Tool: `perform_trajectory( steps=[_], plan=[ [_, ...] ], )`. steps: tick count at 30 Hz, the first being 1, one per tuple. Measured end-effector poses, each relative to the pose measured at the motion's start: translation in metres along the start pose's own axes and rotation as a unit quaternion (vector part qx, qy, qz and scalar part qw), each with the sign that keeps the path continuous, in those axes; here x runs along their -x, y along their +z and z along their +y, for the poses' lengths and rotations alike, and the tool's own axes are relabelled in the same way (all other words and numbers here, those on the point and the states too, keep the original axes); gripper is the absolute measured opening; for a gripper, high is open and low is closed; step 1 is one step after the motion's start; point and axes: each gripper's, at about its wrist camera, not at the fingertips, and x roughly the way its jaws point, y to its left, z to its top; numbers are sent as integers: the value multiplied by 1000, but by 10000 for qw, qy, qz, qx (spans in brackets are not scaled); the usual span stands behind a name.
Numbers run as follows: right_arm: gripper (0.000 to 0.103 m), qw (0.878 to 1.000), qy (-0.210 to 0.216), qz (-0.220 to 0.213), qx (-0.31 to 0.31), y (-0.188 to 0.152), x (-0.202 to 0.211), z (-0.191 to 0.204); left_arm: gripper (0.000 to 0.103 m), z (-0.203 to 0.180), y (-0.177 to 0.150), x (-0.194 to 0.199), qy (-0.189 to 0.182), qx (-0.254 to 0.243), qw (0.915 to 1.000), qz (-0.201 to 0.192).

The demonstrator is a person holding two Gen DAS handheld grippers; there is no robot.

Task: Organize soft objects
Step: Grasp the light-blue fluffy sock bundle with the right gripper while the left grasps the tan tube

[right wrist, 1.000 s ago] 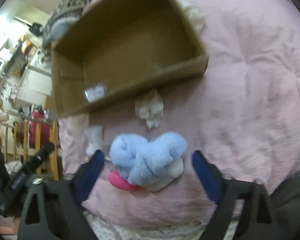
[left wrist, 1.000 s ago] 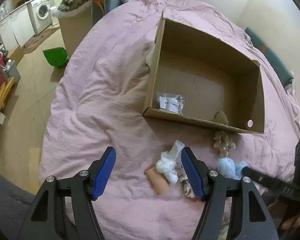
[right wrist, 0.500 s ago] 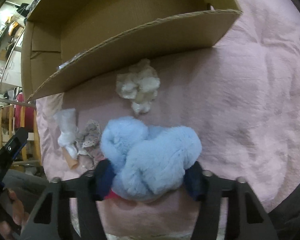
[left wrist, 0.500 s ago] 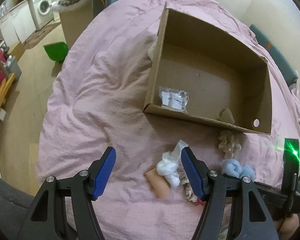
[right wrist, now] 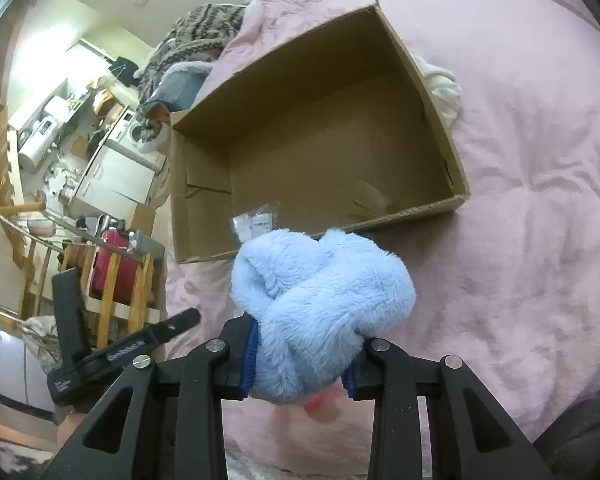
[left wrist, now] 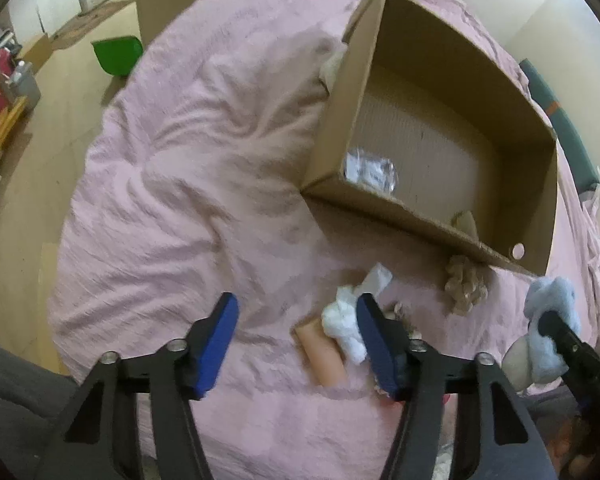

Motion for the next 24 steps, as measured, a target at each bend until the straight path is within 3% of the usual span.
perform_trajectory(
  steps=[6,9,15,24],
  plan=[
    [35,9998,-34,158,-90,2,-10,1,32,-10,-14,-31,-373,-61,9962,782],
    [35,9997,-47,213,-128,3,-15,3,27,-13,-19,-41,-373,-77,9944,982],
    [35,9994,-69,295,-164,1,-18,2,8,-10,-18,-47,-405,41,9934,1073],
    [35,9994,-99,319,-97,0,-18,6,4,0,-18,-19,-328,-30,9963,791]
  ],
)
